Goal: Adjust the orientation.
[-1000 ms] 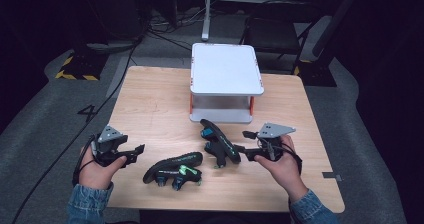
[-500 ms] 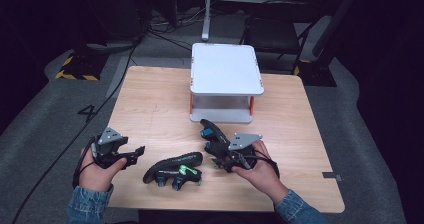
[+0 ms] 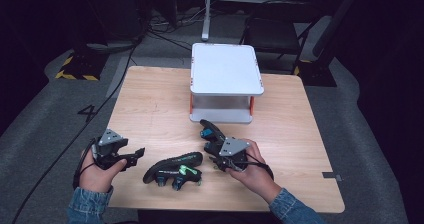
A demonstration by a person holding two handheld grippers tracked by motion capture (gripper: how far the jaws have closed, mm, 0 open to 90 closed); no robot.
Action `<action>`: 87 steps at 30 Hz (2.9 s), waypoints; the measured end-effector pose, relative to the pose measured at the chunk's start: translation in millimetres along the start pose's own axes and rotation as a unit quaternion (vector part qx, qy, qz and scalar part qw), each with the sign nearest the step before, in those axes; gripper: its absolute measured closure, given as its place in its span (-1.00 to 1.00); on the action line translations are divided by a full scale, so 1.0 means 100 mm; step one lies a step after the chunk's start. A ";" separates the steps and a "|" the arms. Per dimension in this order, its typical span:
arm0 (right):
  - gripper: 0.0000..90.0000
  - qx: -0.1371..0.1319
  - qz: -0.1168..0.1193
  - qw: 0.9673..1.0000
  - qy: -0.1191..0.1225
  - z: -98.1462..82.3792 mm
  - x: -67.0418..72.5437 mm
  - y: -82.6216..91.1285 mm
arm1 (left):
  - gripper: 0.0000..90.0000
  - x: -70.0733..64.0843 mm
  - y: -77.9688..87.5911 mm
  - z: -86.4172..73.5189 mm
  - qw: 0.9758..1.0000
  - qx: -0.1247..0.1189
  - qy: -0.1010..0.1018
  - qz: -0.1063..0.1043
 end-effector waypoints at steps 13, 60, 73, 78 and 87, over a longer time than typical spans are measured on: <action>0.28 -0.018 -0.006 0.997 -0.071 -0.10 -0.34 0.17 | -0.36 0.05 0.00 -0.02 1.000 0.000 0.006 -0.003; 0.49 0.026 -0.036 0.983 -0.178 -0.66 -0.74 0.63 | -0.36 0.07 -0.12 0.16 1.000 -0.010 0.003 -0.024; 0.57 0.022 0.009 0.976 -0.214 -0.23 -0.15 0.71 | -0.36 0.05 -0.17 0.26 0.999 -0.017 -0.001 -0.036; 0.55 0.028 0.025 0.978 -0.206 -0.15 0.11 0.69 | -0.35 0.08 -0.20 0.32 0.999 -0.022 0.001 -0.037; 0.38 0.006 0.109 0.971 -0.211 -0.11 0.38 0.59 | -0.35 0.07 -0.27 0.39 0.999 -0.023 0.000 -0.046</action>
Point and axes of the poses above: each handheld gripper's, and its own axes: y roughly backward along the jaws, z roughly out of its top, x roughly to its left, the point moved 6 cm from there along -y, roughly forward along the jaws, and after that the axes turned 1 degree about -x, right-handed, at the moved point
